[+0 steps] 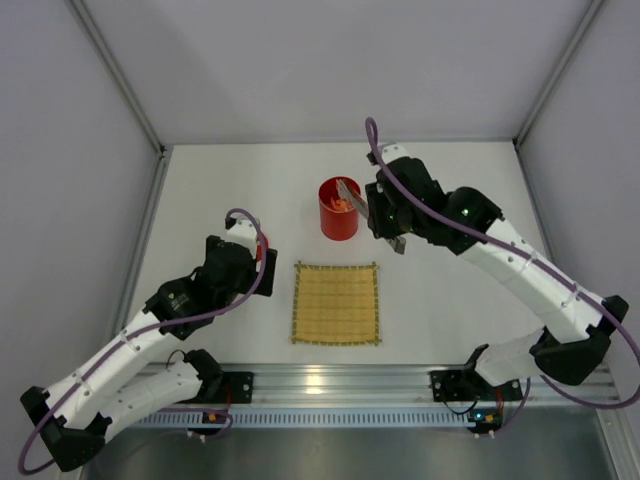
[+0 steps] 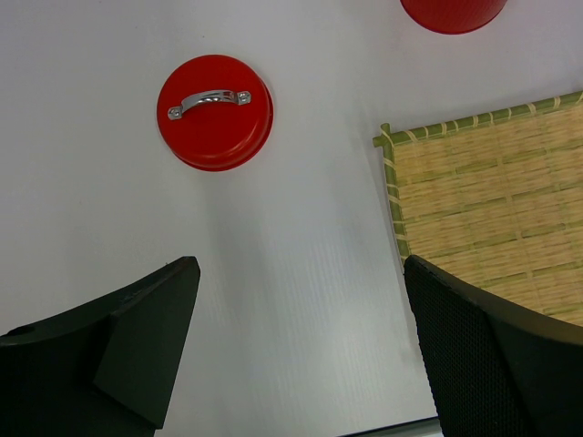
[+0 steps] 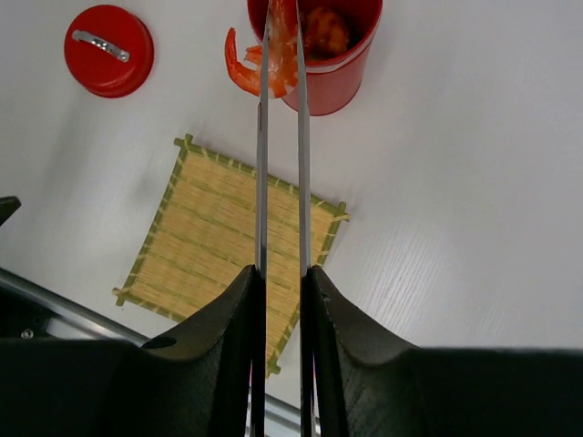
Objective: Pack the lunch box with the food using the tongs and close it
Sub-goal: Place the fake food in the packing box.
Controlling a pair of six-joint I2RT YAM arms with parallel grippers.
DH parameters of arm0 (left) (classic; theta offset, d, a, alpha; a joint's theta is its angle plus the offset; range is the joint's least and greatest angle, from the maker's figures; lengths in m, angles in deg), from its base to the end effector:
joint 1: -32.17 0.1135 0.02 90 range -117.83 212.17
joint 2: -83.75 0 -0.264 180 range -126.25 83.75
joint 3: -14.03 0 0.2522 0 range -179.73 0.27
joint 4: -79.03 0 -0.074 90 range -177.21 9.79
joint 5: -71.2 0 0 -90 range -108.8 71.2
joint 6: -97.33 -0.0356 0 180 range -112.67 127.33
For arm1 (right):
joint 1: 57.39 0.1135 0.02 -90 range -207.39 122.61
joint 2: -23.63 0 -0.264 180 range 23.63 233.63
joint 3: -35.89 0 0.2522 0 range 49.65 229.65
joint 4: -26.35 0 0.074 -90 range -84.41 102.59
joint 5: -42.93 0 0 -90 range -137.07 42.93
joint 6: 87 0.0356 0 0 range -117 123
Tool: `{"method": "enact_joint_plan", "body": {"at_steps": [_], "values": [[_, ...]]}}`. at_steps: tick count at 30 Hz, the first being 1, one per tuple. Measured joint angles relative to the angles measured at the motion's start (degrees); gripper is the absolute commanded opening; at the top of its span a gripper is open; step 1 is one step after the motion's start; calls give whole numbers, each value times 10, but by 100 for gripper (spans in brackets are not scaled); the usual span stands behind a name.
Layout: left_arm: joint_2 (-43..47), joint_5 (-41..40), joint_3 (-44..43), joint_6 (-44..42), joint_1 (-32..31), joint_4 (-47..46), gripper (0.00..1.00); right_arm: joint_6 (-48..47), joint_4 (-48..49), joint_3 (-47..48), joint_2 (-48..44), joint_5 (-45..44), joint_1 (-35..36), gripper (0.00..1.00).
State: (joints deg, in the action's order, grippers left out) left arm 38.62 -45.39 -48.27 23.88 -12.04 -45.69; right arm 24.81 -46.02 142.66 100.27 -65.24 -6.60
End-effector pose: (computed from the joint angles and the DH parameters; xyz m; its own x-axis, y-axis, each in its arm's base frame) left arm 0.1244 -0.0987 0.3097 -0.5298 0.1600 -0.8329 0.2297 0.9724 0.0407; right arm 0.1710 0.1921 0.4245 -0.6138 -0.1940 -0.7652 -0.3901 0.9172 0.0804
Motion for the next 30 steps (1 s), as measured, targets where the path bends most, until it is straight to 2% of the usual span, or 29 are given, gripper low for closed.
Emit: {"method": "enact_joint_plan", "body": {"at_steps": [6, 12, 30], "values": [[0, 0, 0, 0, 0, 0, 99, -23, 27, 25, 79, 23, -61, 22], [0, 0, 0, 0, 0, 0, 99, -28, 45, 46, 132, 39, -82, 22], [0, 0, 0, 0, 0, 0, 99, -37, 65, 50, 142, 43, -85, 32]]}}
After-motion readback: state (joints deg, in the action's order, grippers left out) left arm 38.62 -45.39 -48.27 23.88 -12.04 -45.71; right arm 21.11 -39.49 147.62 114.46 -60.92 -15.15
